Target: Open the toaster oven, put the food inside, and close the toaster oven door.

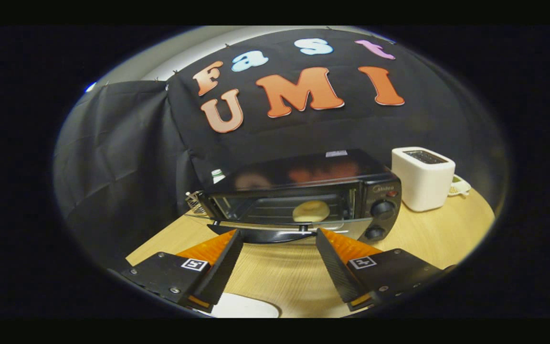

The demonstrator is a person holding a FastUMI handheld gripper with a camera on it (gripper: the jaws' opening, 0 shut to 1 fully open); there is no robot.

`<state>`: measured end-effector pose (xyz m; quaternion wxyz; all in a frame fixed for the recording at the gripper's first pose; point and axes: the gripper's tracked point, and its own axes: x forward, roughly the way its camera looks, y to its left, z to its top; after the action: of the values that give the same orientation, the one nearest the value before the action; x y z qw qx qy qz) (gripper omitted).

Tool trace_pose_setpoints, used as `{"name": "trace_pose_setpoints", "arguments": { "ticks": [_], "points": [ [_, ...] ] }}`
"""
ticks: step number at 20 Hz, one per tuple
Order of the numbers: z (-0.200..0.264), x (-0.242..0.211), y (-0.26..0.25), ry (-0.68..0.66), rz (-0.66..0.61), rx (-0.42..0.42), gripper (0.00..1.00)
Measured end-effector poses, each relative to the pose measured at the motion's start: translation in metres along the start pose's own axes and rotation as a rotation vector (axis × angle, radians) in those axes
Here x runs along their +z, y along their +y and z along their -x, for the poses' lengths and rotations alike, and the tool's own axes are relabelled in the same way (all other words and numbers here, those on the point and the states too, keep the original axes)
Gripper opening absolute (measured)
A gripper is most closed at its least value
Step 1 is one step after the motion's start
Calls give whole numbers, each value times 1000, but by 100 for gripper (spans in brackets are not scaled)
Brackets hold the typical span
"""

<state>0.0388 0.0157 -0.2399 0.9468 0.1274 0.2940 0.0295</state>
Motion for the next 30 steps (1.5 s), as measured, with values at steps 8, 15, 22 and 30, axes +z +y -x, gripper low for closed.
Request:
{"name": "trace_pose_setpoints", "arguments": {
  "ticks": [8, 15, 22, 30],
  "points": [
    [-36, 47, 3, -136, 161, -89, 92],
    [7, 68, 14, -230, 185, -78, 92],
    [88, 119, 24, -425, 234, -80, 92],
    [144, 149, 32, -540, 275, -78, 93]
  ]
}}
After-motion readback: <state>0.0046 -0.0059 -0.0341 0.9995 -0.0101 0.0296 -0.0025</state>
